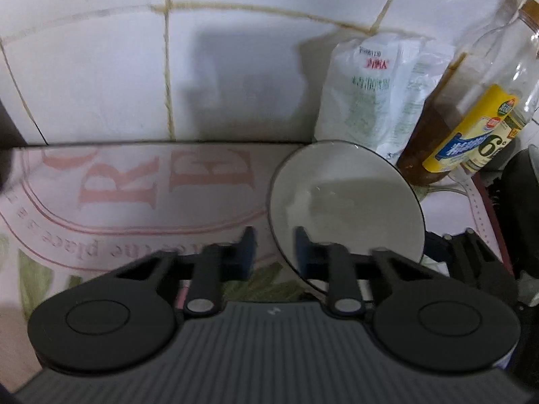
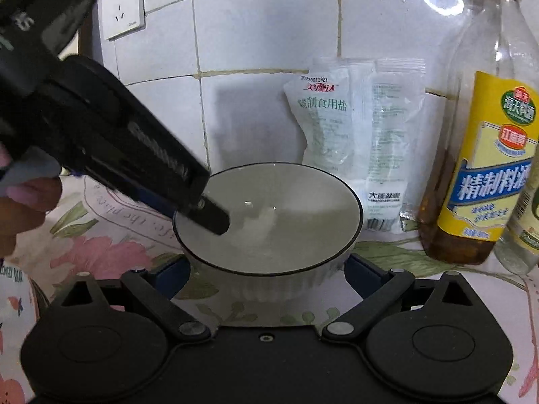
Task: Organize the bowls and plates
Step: 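Close both grippers on the rim of the last white bowl, then lift the white bowl and carry it over the nested bowls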
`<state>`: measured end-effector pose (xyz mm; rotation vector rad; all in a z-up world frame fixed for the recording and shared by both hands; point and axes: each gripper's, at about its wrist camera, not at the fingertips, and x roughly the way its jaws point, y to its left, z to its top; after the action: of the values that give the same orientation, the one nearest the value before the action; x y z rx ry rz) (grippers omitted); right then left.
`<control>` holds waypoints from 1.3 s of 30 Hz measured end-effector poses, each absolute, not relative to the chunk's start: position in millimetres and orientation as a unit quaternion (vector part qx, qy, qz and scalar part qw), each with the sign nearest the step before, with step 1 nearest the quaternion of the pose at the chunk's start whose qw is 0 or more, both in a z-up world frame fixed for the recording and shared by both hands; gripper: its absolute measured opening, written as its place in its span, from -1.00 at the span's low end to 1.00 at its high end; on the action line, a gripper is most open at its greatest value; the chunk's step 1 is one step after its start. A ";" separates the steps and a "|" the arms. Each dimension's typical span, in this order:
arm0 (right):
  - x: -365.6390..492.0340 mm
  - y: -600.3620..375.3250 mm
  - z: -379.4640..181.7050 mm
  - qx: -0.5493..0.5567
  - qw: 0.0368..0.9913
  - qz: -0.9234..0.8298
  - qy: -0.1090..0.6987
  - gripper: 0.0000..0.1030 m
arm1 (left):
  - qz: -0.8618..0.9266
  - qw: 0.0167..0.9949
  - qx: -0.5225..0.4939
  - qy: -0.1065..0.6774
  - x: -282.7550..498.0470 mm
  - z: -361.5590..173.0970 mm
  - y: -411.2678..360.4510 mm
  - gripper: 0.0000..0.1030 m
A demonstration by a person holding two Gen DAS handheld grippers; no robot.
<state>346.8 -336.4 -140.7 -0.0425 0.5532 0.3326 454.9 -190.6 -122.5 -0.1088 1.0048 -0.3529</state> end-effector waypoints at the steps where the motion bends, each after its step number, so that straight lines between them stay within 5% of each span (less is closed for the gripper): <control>1: 347.7 -336.2 -141.5 -0.022 0.947 0.165 0.273 0.96 | -0.167 0.861 -0.055 0.477 452.7 -122.6 -191.1 -0.71; 20: 316.8 -312.6 -101.2 -0.018 0.953 0.170 0.251 0.94 | -0.150 0.882 0.000 0.447 406.4 -74.5 -180.2 -0.73; 39: 237.9 -220.6 -13.7 -0.056 0.951 0.245 0.181 0.94 | -0.094 0.915 0.008 0.393 299.2 16.8 -70.8 -0.71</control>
<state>237.9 -220.6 -13.7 -0.1146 0.3683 0.4987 299.2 -70.8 16.8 0.0166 0.8094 -0.1934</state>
